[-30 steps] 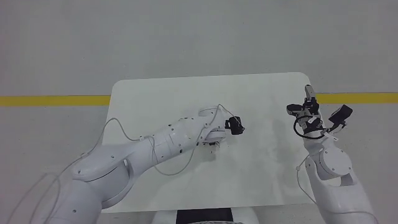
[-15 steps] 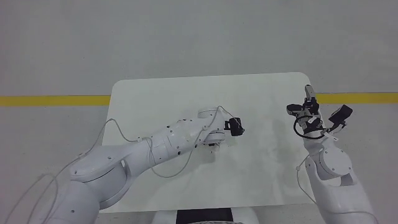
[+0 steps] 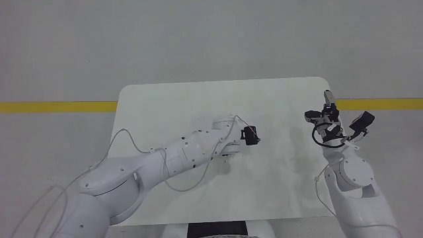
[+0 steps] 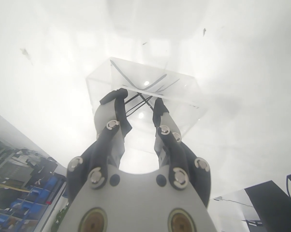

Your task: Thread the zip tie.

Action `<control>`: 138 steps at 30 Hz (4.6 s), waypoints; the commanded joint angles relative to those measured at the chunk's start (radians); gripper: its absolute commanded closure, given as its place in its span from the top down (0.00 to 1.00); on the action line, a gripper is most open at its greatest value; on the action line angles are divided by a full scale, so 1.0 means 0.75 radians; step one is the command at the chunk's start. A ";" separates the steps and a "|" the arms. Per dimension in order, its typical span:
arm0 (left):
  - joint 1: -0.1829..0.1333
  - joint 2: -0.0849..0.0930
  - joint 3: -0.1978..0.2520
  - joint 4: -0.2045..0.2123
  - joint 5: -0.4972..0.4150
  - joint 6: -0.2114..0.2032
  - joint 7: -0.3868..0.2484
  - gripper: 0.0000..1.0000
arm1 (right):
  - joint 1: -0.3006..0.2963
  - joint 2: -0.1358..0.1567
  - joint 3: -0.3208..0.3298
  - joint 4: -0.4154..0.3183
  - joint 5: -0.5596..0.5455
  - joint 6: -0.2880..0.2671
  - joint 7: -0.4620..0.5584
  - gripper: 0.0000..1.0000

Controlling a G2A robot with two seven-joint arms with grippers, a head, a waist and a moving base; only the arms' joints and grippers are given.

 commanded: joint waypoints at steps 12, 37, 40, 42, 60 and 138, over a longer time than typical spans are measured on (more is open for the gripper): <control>-0.022 -0.025 0.000 0.027 -0.005 0.000 -0.032 0.00 | 0.000 0.000 0.000 0.000 0.000 0.000 0.000 1.00; -0.035 0.010 0.000 0.005 -0.050 0.000 0.060 0.24 | 0.000 0.000 0.000 0.000 0.000 0.000 0.000 1.00; -0.027 0.005 0.000 0.020 -0.051 0.000 0.069 0.24 | 0.000 0.000 0.000 0.000 0.000 0.000 0.000 1.00; -0.025 0.003 0.000 0.029 -0.061 0.000 0.083 0.24 | 0.000 0.000 0.000 0.000 0.000 0.000 0.000 1.00; -0.026 -0.001 0.000 0.056 -0.113 0.000 0.136 0.20 | 0.000 0.000 0.000 0.000 0.000 0.000 0.000 1.00; -0.029 0.092 0.000 0.002 -0.444 0.000 0.175 0.31 | 0.000 0.000 0.000 0.000 0.000 0.000 0.000 1.00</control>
